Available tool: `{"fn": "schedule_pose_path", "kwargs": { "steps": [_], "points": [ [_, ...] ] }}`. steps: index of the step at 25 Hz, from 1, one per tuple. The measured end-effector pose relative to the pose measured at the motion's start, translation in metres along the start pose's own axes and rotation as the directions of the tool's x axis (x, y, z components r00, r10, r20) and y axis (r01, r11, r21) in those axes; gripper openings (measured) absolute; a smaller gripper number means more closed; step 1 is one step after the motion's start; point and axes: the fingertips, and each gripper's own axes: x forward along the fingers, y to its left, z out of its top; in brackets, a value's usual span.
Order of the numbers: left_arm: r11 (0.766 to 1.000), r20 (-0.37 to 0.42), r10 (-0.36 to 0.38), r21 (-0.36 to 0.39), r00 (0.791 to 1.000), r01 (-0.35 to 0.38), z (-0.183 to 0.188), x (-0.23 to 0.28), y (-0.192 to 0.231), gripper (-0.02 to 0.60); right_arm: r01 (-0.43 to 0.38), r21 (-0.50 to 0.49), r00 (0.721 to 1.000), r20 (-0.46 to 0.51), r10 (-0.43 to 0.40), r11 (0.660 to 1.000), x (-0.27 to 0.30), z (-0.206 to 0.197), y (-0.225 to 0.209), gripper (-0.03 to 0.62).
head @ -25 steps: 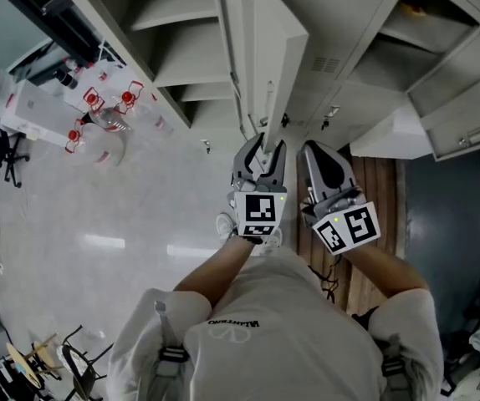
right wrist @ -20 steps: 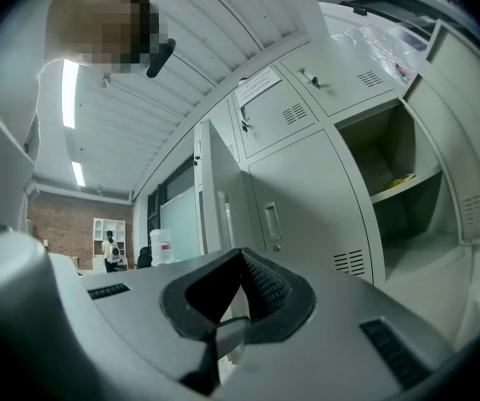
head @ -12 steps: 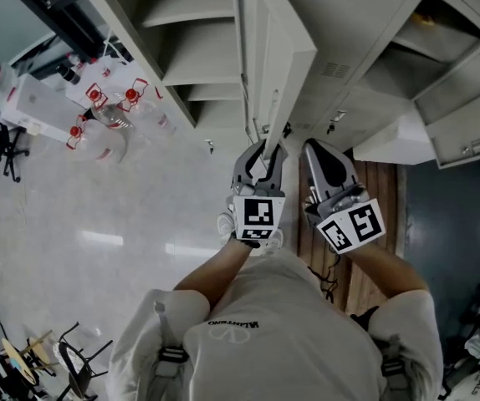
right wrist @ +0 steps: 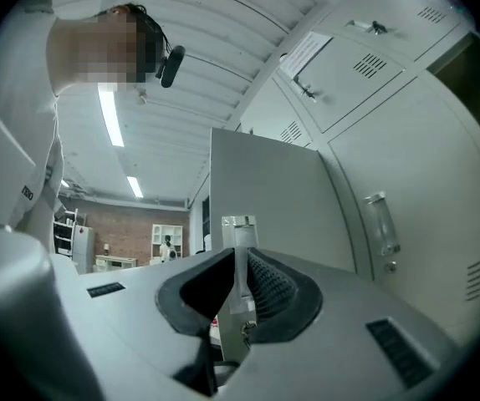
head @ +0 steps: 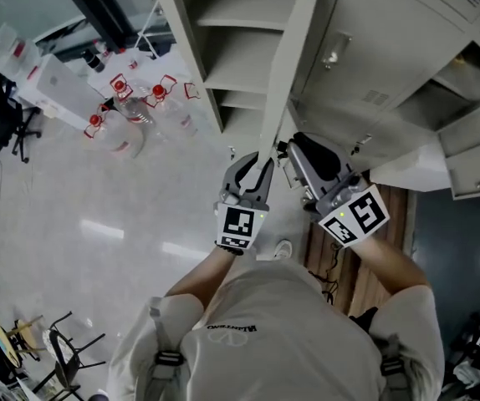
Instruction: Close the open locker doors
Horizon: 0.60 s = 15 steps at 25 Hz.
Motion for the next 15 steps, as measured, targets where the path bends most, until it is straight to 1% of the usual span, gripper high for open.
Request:
{"fn": "schedule_pose_path", "kwargs": {
  "steps": [3,5,8,15],
  "points": [
    [1.000,0.006,-0.003,-0.002,1.000,0.003,-0.002,-0.007,0.024,0.091,-0.066,-0.029,0.998,-0.010,0.066,0.997,0.032,0.000,0.018,0.080],
    [1.000,0.010,-0.005,-0.005,1.000,0.005,-0.002,-0.009,0.039,0.089,-0.092,-0.041,0.995,-0.033,0.090,0.995,0.052,-0.004,0.025,0.105],
    [1.000,0.019,-0.009,-0.013,1.000,0.009,-0.004,-0.011,0.058,0.087,-0.098,-0.043,0.994,-0.058,0.095,0.994,0.073,-0.014,0.030,0.127],
    [0.999,0.041,-0.033,-0.022,0.999,0.034,-0.007,-0.008,0.100,0.087,-0.102,-0.058,0.993,-0.065,0.099,0.993,0.115,-0.024,0.033,0.129]
  ]
}}
